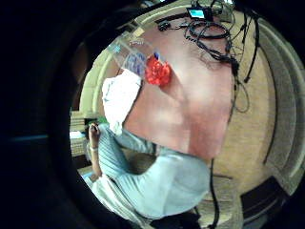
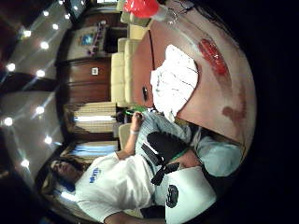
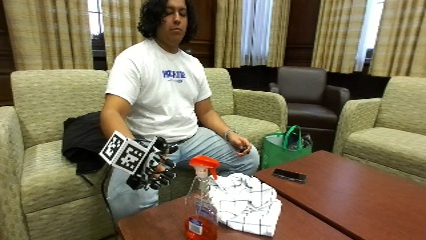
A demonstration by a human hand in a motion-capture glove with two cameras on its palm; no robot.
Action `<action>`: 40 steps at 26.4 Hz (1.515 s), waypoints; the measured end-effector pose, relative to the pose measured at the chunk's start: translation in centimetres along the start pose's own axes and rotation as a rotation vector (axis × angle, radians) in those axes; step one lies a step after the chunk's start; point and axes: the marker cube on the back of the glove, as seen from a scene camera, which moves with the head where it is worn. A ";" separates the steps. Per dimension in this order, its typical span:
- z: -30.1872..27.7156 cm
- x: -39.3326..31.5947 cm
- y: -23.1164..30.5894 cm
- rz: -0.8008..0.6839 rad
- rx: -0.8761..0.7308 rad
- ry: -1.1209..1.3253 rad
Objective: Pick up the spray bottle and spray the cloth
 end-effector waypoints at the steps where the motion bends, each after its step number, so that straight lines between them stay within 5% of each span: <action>1: 0.1 0.1 -0.6 0.006 0.018 -0.049; 9: 1.3 1.0 -4.6 0.023 0.113 -0.266; 40: 5.3 -0.3 -14.0 0.035 0.158 -0.338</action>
